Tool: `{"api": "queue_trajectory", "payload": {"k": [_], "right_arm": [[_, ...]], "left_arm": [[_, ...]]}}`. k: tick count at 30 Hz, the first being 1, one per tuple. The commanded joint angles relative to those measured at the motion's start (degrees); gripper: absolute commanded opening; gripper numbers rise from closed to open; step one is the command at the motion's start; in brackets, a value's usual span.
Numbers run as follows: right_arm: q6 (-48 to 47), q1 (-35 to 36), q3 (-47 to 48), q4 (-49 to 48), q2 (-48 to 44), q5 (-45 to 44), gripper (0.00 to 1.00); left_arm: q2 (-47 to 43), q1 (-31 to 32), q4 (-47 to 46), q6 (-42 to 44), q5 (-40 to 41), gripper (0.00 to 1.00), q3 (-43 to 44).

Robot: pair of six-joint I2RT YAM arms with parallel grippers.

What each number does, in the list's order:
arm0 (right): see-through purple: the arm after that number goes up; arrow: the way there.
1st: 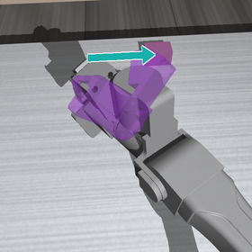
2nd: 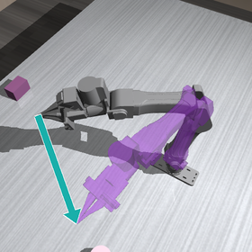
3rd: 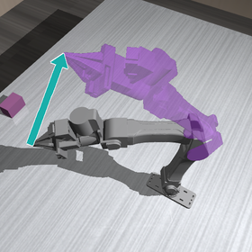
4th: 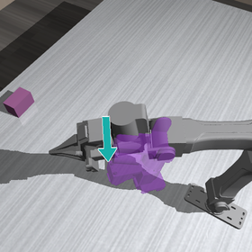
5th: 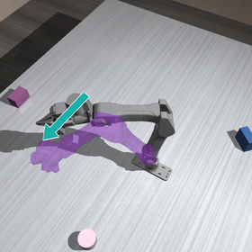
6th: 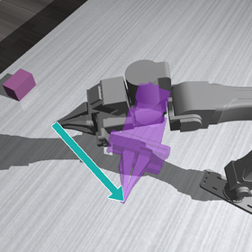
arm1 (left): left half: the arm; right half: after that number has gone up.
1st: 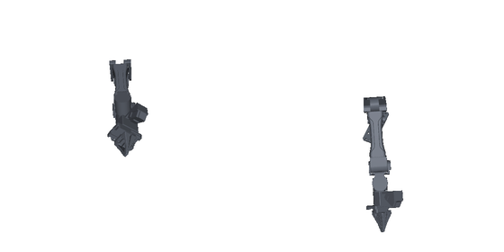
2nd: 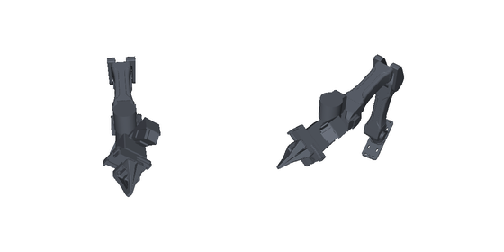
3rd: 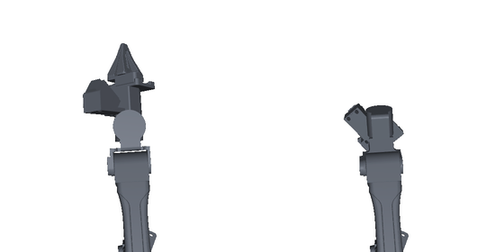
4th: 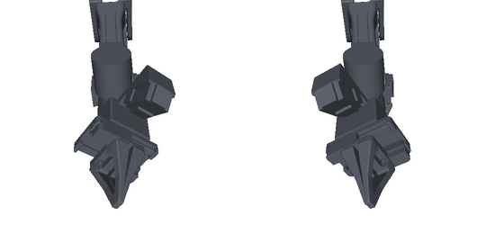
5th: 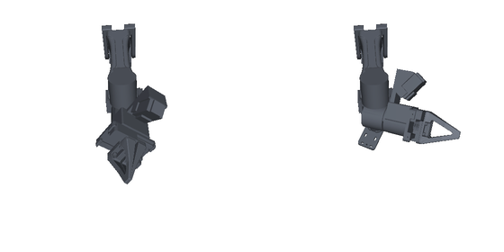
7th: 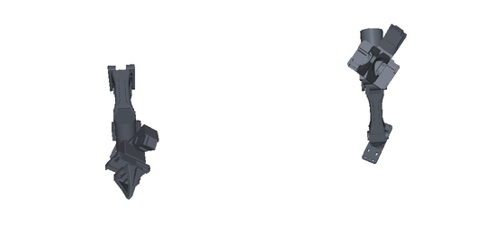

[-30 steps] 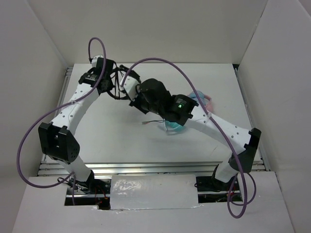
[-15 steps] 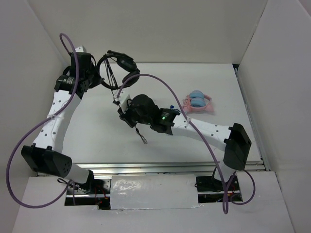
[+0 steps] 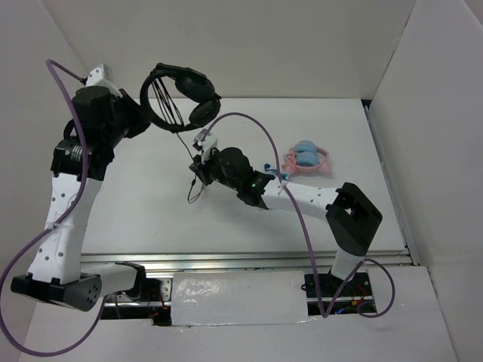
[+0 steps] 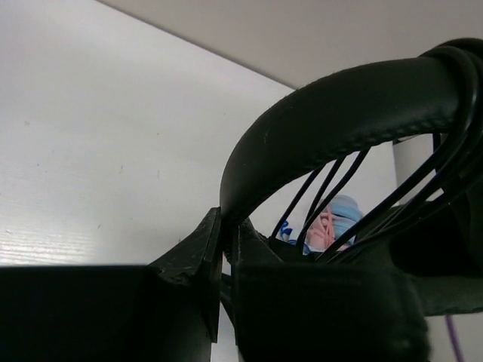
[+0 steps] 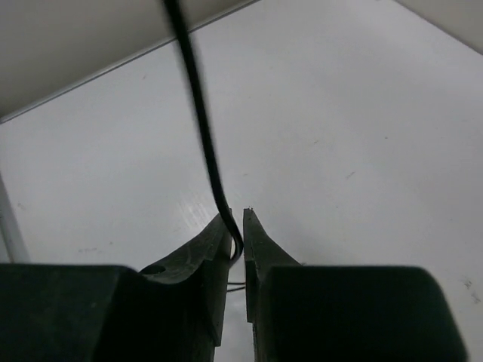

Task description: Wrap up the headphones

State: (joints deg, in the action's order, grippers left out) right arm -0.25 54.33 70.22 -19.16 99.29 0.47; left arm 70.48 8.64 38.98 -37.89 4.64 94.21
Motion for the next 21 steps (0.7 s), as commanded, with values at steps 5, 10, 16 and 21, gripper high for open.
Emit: {"api": "queue_trajectory", "payload": {"k": [5,10,16,21], "right_arm": [[-0.8,-0.3,-8.7,-26.7,2.3,-9.1,0.28],[0.2,-1.5,-9.7,-34.1,5.2,-5.2,0.44],[7.3,-4.7,-8.1,-35.6,9.2,10.9,0.77],[8.3,-5.4,-8.3,-23.6,6.9,22.3,0.8]], "left_arm": [[-6.9,-0.4,-8.1,-3.0,-7.0,0.0,3.0],[-7.8,-0.3,-7.8,-2.9,-9.8,0.0,6.2],[-6.7,-0.3,-4.9,-1.6,-10.3,0.0,13.5],[-5.6,-0.3,-3.0,-0.1,-9.5,0.0,19.2]]}}
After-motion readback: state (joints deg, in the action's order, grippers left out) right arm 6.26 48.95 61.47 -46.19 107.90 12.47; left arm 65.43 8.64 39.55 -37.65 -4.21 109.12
